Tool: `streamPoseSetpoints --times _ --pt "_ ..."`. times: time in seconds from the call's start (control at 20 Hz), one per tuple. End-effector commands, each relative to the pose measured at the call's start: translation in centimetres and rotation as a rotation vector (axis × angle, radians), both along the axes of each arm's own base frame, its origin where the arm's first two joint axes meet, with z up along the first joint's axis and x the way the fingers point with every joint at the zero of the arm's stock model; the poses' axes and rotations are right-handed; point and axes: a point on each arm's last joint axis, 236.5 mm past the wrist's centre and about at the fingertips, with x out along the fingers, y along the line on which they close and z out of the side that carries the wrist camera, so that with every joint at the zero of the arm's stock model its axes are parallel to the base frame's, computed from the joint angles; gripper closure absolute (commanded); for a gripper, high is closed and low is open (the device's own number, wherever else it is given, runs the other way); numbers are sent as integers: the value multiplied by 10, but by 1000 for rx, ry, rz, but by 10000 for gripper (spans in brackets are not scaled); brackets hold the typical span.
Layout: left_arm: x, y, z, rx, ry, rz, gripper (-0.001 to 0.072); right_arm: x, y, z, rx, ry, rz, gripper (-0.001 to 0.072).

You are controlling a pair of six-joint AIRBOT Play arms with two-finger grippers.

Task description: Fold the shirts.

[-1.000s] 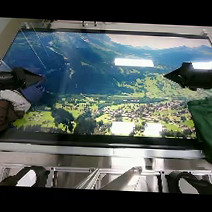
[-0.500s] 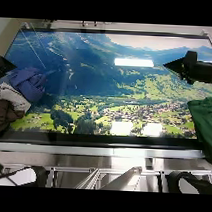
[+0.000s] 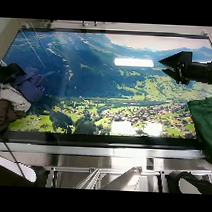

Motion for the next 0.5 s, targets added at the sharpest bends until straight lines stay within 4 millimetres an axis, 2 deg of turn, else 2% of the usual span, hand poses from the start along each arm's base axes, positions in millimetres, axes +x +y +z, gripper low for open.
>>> streamPoseSetpoints --times 0.0,0.2,0.25,0.3,0.35,0.4,0.45 --pt "-4 6 -35 101 150 -38 -11 2 3 3 27 -5 3 189" --pt "-4 -21 -63 124 223 -112 -8 2 3 4 33 -6 3 189" --pt "-5 -26 -67 136 239 -128 50 2 3 4 33 -6 3 189" --pt "-3 -32 -67 144 241 -143 299 2 3 4 33 -6 3 189" --pt "-2 -37 -64 144 242 -156 673 2 3 4 33 -6 3 189" --pt "2 -45 -57 148 235 -177 697 2 3 4 33 -6 3 190" --pt "10 -55 -47 143 213 -174 690 2 3 4 34 -6 3 190"
